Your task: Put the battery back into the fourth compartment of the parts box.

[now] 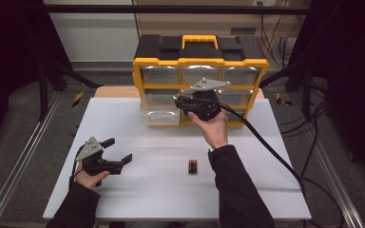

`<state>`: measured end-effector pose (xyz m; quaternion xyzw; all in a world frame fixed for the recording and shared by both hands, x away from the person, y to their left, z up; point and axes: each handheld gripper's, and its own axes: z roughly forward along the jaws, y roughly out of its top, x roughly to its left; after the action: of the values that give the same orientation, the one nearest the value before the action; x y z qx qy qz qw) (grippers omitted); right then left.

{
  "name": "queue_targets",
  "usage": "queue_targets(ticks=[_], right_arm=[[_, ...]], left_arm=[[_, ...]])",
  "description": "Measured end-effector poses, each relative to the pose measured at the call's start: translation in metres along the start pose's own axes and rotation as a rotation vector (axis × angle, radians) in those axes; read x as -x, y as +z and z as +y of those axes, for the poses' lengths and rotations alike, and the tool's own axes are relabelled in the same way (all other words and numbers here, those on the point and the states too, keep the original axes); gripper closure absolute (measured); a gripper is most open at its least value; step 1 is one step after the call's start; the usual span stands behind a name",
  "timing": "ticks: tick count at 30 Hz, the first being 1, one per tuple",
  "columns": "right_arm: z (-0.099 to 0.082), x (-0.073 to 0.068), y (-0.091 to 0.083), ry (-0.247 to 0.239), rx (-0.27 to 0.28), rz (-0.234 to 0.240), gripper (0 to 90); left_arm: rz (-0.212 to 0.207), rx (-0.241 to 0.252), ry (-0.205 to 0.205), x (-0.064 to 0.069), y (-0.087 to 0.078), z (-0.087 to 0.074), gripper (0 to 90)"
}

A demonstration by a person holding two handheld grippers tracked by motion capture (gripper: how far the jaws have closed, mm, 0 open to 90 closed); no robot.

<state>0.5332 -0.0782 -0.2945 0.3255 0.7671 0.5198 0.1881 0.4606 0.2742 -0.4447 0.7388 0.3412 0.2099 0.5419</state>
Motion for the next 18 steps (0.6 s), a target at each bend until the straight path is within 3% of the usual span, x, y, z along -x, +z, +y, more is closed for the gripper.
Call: queue_targets(ticks=[10, 18], right_arm=[[0.012, 0.001, 0.022, 0.0, -0.014, -0.002, 76.9], [0.008, 0.004, 0.04, 0.009, -0.045, -0.01, 76.9]], left_arm=[[-0.003, -0.002, 0.001, 0.0, 0.0, 0.0, 0.8], [-0.003, -0.001, 0.0, 0.0, 0.0, 0.0, 0.9]])
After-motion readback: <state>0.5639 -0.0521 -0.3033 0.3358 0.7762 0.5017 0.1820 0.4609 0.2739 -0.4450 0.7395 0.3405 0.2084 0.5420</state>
